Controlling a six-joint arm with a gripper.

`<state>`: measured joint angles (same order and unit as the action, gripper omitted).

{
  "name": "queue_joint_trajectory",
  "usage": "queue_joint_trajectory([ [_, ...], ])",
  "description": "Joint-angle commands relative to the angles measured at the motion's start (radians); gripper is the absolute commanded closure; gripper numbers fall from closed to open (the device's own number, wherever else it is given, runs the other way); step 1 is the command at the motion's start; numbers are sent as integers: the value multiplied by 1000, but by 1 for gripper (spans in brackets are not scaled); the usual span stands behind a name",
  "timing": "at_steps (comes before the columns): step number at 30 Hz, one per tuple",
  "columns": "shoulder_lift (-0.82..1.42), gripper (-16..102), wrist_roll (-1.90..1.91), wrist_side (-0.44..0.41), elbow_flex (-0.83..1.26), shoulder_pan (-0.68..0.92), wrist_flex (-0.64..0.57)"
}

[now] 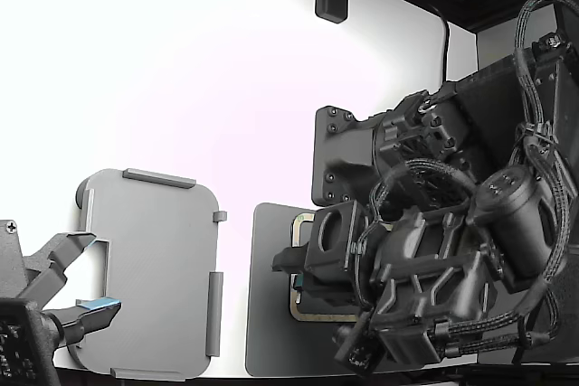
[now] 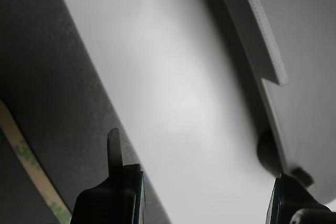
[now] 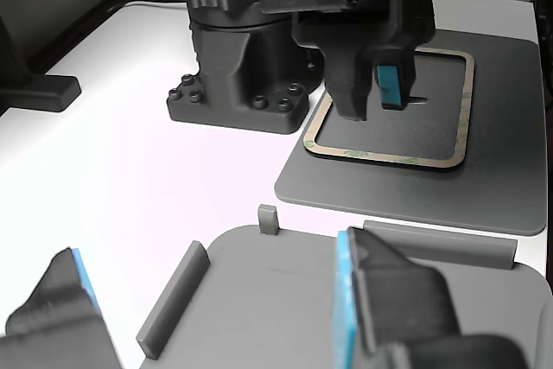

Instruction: Move top rectangular frame to the holder.

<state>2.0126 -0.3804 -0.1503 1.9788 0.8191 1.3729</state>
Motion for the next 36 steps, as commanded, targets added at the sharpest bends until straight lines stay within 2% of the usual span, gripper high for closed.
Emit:
queue_joint_trajectory([
  [1, -28, -10, 0, -3, -44, 28, 6],
  [5, -87, -14, -18, 5, -80, 75, 49],
  [8, -112, -13, -44, 25, -87, 89, 75],
  [13, -147, 1, -126, 60, -106, 91, 110],
  [15, -158, -10, -163, 89, -104, 91, 114],
  [22, -206, -10, -224, 137, -110, 92, 123],
  [27, -204, -14, -232, 144, -58, 92, 100],
  [36, -181, -3, -250, 166, 41, 92, 3],
])
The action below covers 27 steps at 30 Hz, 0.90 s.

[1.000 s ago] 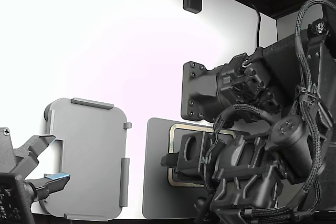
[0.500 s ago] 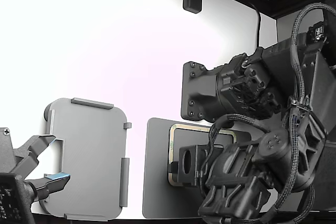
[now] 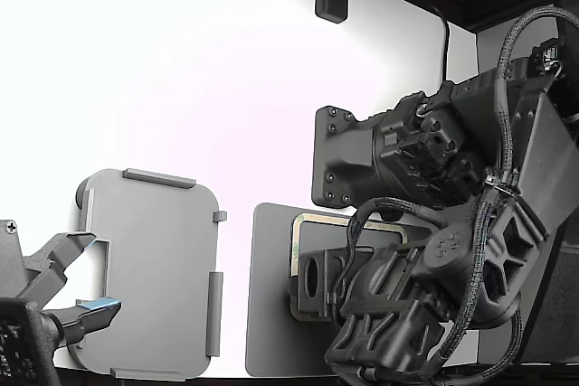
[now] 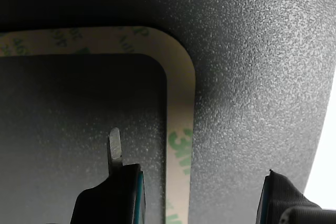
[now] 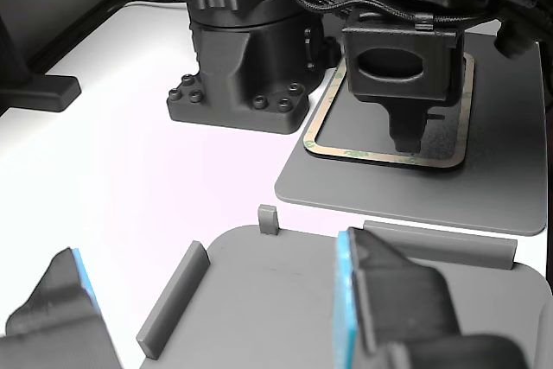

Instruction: Move top rectangular frame to the holder.

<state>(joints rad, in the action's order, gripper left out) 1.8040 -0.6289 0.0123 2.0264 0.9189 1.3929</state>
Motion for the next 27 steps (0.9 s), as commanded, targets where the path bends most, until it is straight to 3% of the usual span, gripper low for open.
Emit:
queue_joint_trajectory([
  [1, 28, -1, -3, 5, 0, -8, -25],
  [11, 14, 18, 23, -3, 31, -9, -78],
  [27, 18, 35, 57, -15, 94, -11, -141],
])
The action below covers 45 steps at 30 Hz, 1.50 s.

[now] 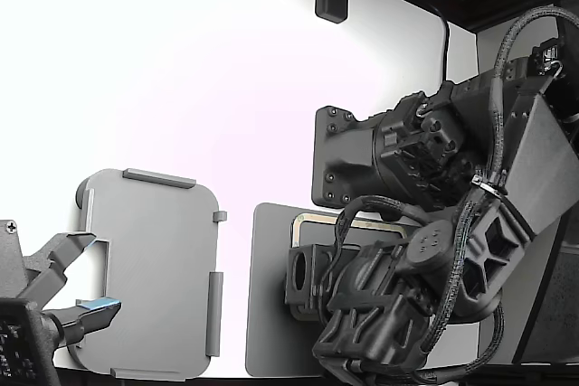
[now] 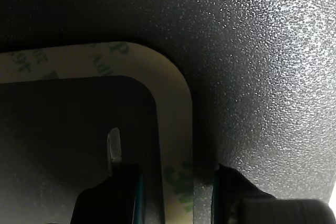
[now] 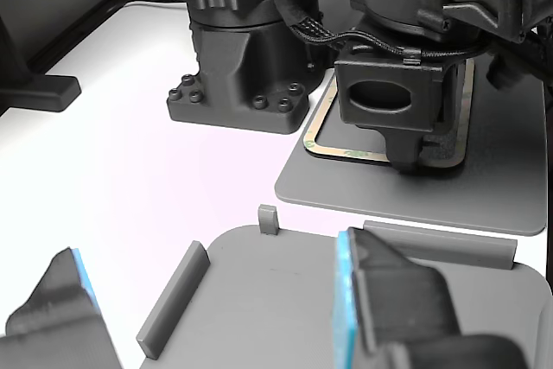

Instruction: Move top rectangular frame to the holder.

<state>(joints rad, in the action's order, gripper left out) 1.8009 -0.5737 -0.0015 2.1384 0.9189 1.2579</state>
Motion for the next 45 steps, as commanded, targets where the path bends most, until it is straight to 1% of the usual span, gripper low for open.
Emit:
queue_joint_trajectory([
  [1, 21, 37, 2, -2, -17, -11, -8],
  [4, 20, 43, 2, -3, -14, -11, -9],
  [11, 20, 49, 3, -9, -6, -11, -18],
  [18, 21, 51, 6, -8, 15, -11, -40],
  [20, 25, 55, 9, -11, 23, -11, -48],
  [23, 25, 66, 17, -18, 21, -11, -51],
  [26, 25, 85, 14, -29, 11, -11, -46],
  [27, 25, 93, 14, -34, 8, -11, -44],
  [28, 25, 96, 6, -35, 5, -11, -44],
  [33, 28, 97, -9, -31, -18, -11, -25],
  [39, 21, 97, 3, -29, -84, -15, 26],
  [45, 11, 97, 117, -5, -187, -52, 51],
])
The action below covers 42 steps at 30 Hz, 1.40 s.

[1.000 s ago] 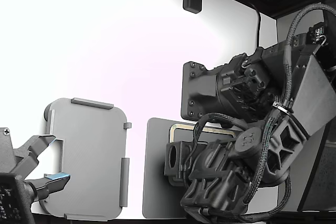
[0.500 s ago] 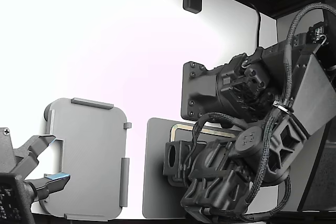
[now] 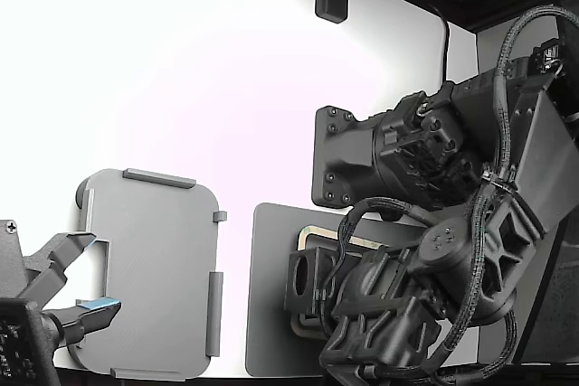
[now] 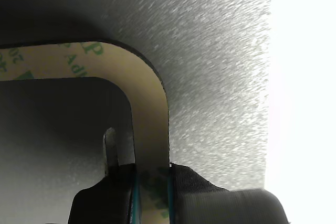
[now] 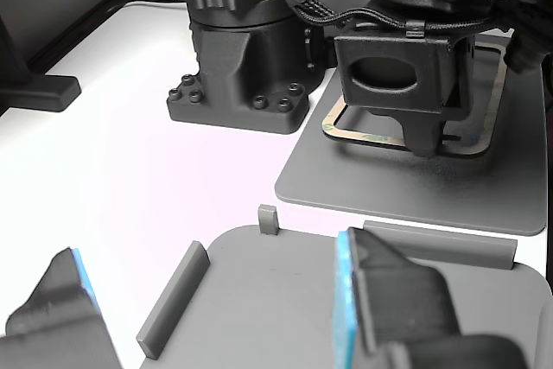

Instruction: Move top rectangular frame to the holder.

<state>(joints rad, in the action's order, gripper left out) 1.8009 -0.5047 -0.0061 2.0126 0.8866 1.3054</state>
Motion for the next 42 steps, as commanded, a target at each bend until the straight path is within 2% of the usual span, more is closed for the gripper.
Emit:
queue_joint_trajectory([
  [1, 2, 97, 72, -6, -89, -23, 11],
  [14, -285, 97, 546, -247, -655, -52, 325],
  [22, -216, 96, 696, -278, -693, -120, 350],
  [29, -161, 96, 701, -233, -658, -227, 350],
  [35, -232, 96, 752, -221, -703, -344, 350],
  [42, -310, 96, 825, -235, -802, -405, 350],
])
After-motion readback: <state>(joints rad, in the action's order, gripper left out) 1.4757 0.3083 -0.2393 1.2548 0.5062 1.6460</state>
